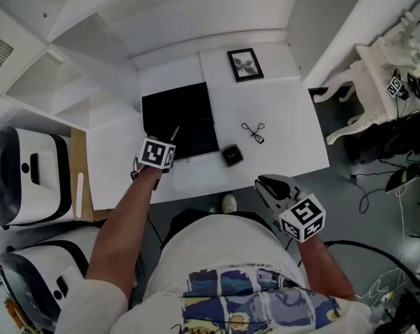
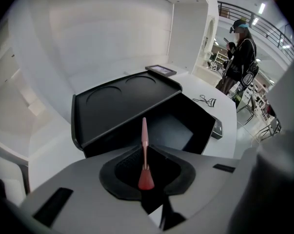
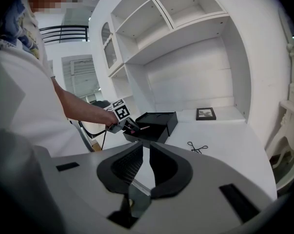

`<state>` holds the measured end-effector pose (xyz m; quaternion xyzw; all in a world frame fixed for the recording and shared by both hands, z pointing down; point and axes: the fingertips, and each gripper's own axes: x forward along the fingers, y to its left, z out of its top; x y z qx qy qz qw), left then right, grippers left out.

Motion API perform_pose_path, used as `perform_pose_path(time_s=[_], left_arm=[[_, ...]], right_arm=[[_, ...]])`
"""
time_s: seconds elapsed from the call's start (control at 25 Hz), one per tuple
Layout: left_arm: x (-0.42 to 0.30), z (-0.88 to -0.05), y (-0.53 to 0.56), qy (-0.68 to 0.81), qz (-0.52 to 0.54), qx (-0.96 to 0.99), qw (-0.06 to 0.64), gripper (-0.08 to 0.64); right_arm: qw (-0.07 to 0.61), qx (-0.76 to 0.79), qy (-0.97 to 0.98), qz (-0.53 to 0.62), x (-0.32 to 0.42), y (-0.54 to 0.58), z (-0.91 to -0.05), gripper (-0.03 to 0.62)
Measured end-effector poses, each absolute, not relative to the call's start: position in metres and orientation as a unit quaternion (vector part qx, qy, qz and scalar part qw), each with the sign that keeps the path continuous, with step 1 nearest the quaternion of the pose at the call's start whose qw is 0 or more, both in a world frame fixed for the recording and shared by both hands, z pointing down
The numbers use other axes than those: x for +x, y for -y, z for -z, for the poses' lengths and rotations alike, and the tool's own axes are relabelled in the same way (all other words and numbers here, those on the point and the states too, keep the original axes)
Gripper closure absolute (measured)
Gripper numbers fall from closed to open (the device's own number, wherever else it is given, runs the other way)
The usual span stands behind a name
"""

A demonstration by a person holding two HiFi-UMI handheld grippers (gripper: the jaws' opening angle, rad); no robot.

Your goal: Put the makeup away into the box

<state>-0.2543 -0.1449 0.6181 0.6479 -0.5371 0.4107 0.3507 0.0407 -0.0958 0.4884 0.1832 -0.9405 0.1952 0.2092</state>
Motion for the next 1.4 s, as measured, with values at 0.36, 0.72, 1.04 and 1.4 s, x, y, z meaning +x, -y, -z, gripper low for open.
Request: perform_pose_path(time_s=[0.36,0.72,1.04,1.4], left_arm=[[-0.266,-0.641,0.15,0.539,-0.456,0.605,0.369,0.505],[-0.271,-0.649,0.15,0.521,-0.519,0.574,0.36,0.505],[-0.271,-0.655,0.147,0.517,-0.563,0.557,0.325,0.503],[-0.275,-0.636,0.147,0.538,-0.528,0.579,0.31,0.486]], right_arm=[[0.206,0.204,0.935,-0.206,0.056,0.103,-0.49,0.532],[0.203,0.211,0.933,-0.208,0.058,0.107,-0.489,0.532],[0.199,0.213,0.933,-0.211,0.058,0.106,-0.489,0.532],[0.194,0.218,0.932,-0.213,0.063,0.104,-0.492,0.532]])
